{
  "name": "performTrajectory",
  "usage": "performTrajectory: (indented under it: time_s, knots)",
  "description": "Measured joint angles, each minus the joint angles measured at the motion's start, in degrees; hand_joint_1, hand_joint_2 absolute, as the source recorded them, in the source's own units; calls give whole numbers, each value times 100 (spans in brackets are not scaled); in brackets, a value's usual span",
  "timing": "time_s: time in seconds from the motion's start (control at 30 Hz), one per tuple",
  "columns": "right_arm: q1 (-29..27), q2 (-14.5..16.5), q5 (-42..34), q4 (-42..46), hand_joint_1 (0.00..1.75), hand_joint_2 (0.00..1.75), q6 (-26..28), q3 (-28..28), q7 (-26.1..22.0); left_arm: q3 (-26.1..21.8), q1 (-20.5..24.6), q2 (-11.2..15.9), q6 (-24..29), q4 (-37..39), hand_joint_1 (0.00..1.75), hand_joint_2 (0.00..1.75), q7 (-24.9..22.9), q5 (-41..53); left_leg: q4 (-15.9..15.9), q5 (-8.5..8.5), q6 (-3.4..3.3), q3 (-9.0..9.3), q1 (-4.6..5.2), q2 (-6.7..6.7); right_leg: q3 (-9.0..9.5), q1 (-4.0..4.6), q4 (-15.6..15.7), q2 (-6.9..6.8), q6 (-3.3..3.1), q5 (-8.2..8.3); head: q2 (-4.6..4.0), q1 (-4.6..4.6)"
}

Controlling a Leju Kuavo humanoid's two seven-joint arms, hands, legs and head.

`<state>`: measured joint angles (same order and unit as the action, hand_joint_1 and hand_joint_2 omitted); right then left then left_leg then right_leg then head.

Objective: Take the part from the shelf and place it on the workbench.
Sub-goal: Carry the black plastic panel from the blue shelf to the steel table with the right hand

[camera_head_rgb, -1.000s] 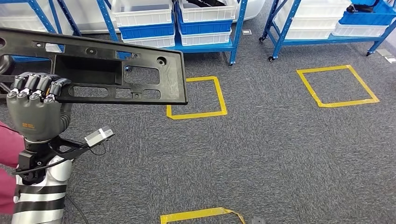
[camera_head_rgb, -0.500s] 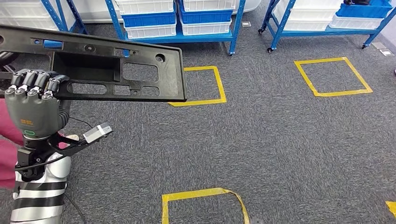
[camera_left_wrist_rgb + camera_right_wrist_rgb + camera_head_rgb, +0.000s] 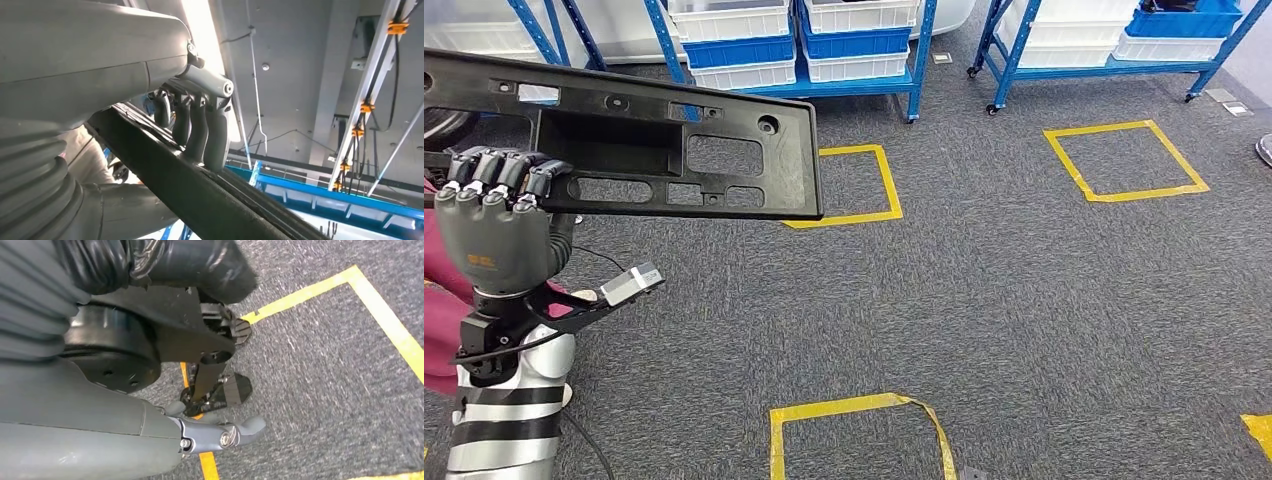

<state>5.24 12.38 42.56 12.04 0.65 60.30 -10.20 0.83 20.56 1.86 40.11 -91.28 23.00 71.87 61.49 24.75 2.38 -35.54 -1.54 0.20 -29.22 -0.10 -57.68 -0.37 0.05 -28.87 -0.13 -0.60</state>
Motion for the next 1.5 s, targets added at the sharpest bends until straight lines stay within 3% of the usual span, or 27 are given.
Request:
performTrajectory:
  time_s: [0.1,0.27,0.5,0.93,1.03,1.1,1.17,1.2,1.27,1.3,1.33,1.37,1.43,1.5]
  knots:
    - [8,-4,2,0,0,0,-15,-2,-5,-19,7,1,0,6,175,175,11,-7,-117,34,-84,-22,10,-20,-67,28,-30,6,36,14,0,0]
    - [3,-8,2,0,0,0,-18,-2,-4,-32,15,2,0,20,175,175,18,-7,-133,8,-132,-52,34,-35,-105,12,19,6,46,55,0,6]
    - [3,-8,55,0,0,0,-117,-3,-113,-74,14,2,0,32,175,175,74,-26,-133,-28,-201,-82,52,-32,-176,6,34,6,139,111,0,4]
    - [-11,-13,362,0,0,0,-2,-96,-256,-217,53,28,0,60,175,175,205,-34,-119,-55,-218,-100,51,-34,-163,10,4,7,168,134,0,2]
    - [-13,-9,425,0,0,0,66,-152,-304,-268,82,56,0,84,175,175,217,-38,-121,-61,-237,-116,73,-37,-156,-5,12,1,189,146,0,0]
    - [-9,-9,456,0,0,0,96,-186,-317,-302,103,82,0,91,175,175,244,-50,-186,-95,-286,-100,54,-46,-180,-1,-24,-12,207,123,0,1]
    - [-6,-11,496,0,0,0,113,-207,-330,-327,135,92,0,96,175,175,282,-69,-262,-148,-351,-87,19,-64,-344,-2,-341,-5,203,-56,0,7]
    - [-7,-12,514,0,0,0,121,-215,-337,-340,146,95,0,101,175,175,299,-80,-276,-166,-368,-99,13,-82,-510,-18,-675,5,192,-214,0,9]
    - [-16,-14,531,0,0,0,134,-228,-346,-366,152,99,0,121,175,175,328,-98,-278,-195,-365,-144,5,-144,-882,-50,-1450,14,193,-514,0,8]
    - [-21,-16,531,0,0,0,141,-237,-348,-375,149,101,0,137,175,175,338,-101,-277,-211,-347,-166,-4,-189,-980,-72,-1651,15,225,-563,0,6]
    - [-24,-19,532,0,0,0,145,-246,-349,-380,147,101,0,153,175,175,346,-102,-275,-229,-321,-184,-19,-241,-965,-94,-1616,19,280,-516,0,7]
    - [-25,-24,532,0,0,0,149,-255,-349,-382,145,102,0,164,175,175,352,-102,-273,-249,-290,-200,-41,-299,-829,-122,-1341,36,348,-388,0,7]
    - [-23,-29,533,-2,0,0,157,-270,-350,-386,146,102,0,175,175,175,356,-103,-267,-290,-210,-231,-67,-416,-420,-182,-521,220,463,-88,0,16]
    - [-27,-23,534,-5,0,0,165,-285,-353,-402,158,109,1,176,175,175,356,-107,-274,-336,-120,-264,-59,-509,-230,-199,-111,364,414,53,0,9]
